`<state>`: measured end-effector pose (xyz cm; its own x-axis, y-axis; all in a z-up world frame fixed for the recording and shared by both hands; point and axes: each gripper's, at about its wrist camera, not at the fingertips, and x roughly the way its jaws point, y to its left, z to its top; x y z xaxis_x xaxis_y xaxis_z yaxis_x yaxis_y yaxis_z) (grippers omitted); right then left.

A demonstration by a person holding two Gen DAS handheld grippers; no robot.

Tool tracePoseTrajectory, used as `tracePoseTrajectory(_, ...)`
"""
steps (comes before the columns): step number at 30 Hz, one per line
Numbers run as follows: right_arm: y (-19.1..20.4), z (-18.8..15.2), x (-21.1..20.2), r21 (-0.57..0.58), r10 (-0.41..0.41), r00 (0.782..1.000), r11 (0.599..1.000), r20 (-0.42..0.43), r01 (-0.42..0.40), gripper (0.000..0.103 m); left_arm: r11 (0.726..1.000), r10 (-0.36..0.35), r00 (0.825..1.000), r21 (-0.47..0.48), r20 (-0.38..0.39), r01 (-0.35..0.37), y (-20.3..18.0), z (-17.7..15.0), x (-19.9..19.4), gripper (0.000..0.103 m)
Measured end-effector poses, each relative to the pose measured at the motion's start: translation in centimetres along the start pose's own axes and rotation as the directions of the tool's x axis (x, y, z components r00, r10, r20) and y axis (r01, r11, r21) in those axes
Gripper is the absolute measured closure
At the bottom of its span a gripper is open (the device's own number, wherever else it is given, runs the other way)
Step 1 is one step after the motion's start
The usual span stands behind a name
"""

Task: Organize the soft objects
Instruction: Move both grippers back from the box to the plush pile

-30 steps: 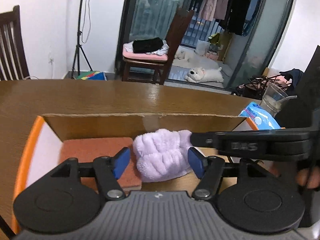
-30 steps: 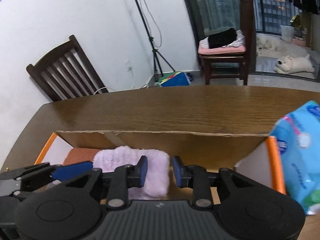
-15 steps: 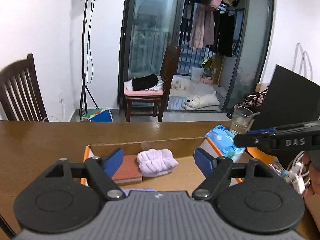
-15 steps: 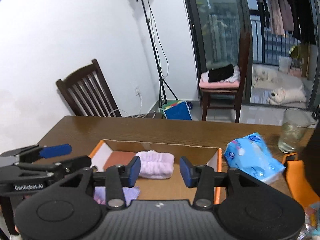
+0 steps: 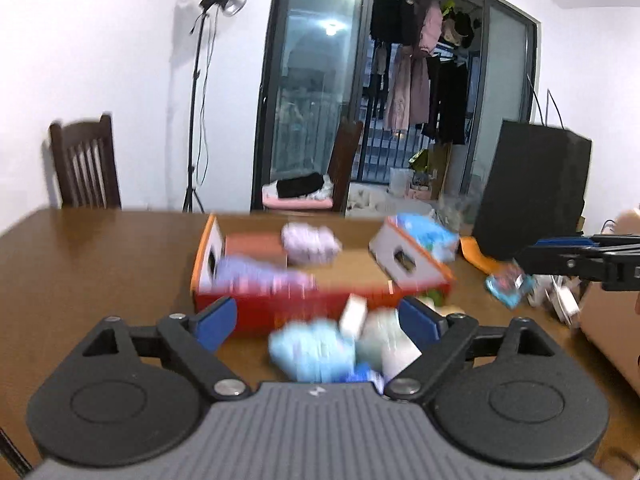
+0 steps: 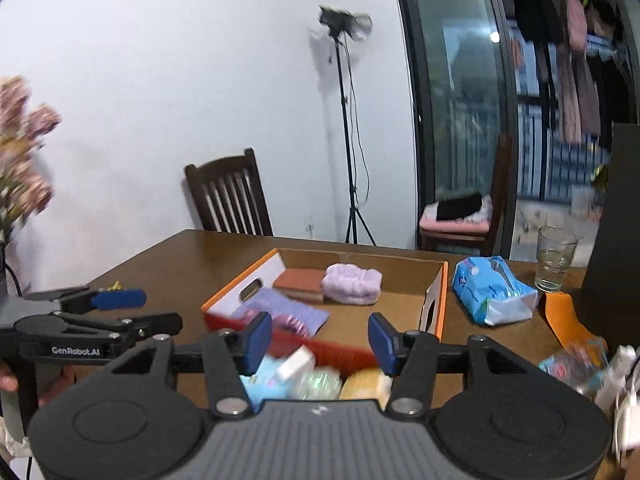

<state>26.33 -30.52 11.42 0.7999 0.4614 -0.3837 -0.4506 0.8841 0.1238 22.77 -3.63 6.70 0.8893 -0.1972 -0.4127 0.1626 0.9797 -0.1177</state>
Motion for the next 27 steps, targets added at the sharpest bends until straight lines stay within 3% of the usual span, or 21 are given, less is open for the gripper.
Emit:
tracePoseTrajectory(3,1.2,-4.5,-2.1,0.01,0.018,1.0,1.0,0.01,-0.018,0.046,0.999,0.027,0.998,-0.026,-0.054,-0.028,0.2,-4.0,-1.6,0.013)
tracePoseTrajectory(5,1.8,-7.4,-3.0,0.047,-0.012,1.0,0.999,-0.006,0.012,0.046,0.998,0.046,0.995,-0.029,-0.091,-0.049,0.2,-5.9,-2.4,0.013)
tracePoseTrajectory(10,2.4,-11.2,-3.9,0.093,-0.007,0.998,0.996,-0.065,0.013,0.047,0.998,0.046,0.994,-0.025,-0.1,-0.049,-0.1,-6.7,-2.8,0.013)
tracePoseTrajectory(13,2.2,-11.0,-4.3,0.079,-0.018,0.999,0.997,-0.04,0.022,0.047,0.999,0.031,0.994,-0.021,-0.1,-0.033,-0.7,-6.0,-1.6,0.013)
tracePoseTrajectory(16,0.5,-10.3,-3.6,0.136,-0.039,0.999,0.99,-0.012,0.04,0.047,0.999,-0.016,0.994,-0.035,-0.104,0.013,-1.8,-5.1,0.2,0.014)
tracePoseTrajectory(22,-3.0,-8.8,0.3,0.215,-0.043,0.998,0.975,-0.035,0.05,0.048,0.989,-0.147,0.981,-0.035,-0.128,0.144,-4.7,-3.4,5.2,0.024)
tracePoseTrajectory(25,-4.1,-7.6,3.3,0.229,-0.028,0.998,0.973,-0.048,0.039,0.048,0.985,-0.171,0.971,-0.043,-0.167,0.166,-5.7,-2.9,8.3,0.03)
tracePoseTrajectory(27,-5.2,-6.8,5.8,0.236,-0.06,0.996,0.969,-0.071,0.075,0.05,0.982,-0.187,0.962,-0.062,-0.198,0.179,-6.1,-2.9,9.9,0.029)
